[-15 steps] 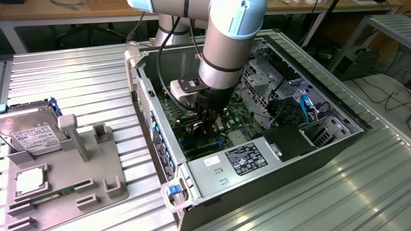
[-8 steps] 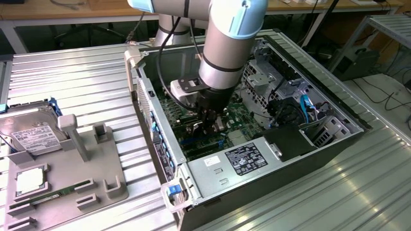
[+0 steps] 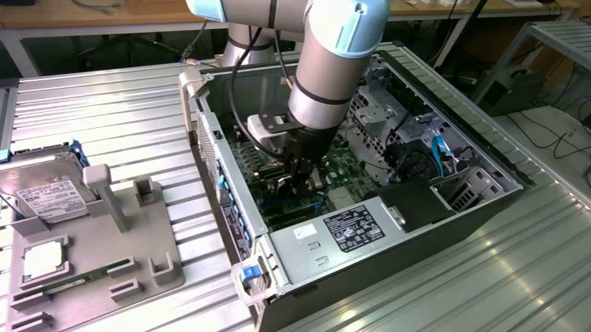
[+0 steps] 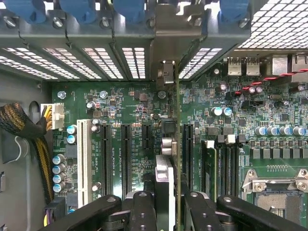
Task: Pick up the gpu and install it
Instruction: 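Insert the gpu into the slot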
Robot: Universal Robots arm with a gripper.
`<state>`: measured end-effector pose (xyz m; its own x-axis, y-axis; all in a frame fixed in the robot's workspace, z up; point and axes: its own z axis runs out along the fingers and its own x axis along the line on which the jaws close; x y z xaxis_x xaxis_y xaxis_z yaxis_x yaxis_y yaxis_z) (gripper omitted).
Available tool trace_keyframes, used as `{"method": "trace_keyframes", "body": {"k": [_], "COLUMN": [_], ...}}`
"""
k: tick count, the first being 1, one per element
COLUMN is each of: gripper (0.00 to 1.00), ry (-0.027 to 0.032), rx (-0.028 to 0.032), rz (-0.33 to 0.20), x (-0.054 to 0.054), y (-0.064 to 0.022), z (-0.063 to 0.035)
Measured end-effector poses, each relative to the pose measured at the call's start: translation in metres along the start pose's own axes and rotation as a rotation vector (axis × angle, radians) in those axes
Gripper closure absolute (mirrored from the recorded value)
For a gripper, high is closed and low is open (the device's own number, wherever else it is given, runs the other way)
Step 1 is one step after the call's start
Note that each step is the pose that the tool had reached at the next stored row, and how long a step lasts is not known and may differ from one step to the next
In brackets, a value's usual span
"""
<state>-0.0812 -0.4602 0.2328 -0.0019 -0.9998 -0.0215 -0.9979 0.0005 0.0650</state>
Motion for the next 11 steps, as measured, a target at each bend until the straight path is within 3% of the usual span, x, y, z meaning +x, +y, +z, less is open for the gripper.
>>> {"method": "trace_keyframes", "body": {"k": [2, 3, 5, 6, 7, 8, 11], "gripper": [0.72, 0.72, 0.72, 0.72, 0.72, 0.72, 0.72], "ry": [-0.0002, -0.0003, -0.0003, -0.0004, -0.0004, -0.0004, -0.0004], "rx": [0.0002, 0.0108, 0.0146, 0.0251, 0.043, 0.0462, 0.0462], "rz": [0.0, 0.0, 0.0, 0.0, -0.001, -0.001, -0.001], "x": [0.0, -0.0001, -0.0001, -0.0002, -0.0002, -0.0002, -0.0002], "y": [0.0, 0.0026, 0.0038, 0.0038, 0.0038, 0.0038, 0.0038], "z": [0.0002, 0.0004, 0.0008, 0.0008, 0.0008, 0.0008, 0.0008]}}
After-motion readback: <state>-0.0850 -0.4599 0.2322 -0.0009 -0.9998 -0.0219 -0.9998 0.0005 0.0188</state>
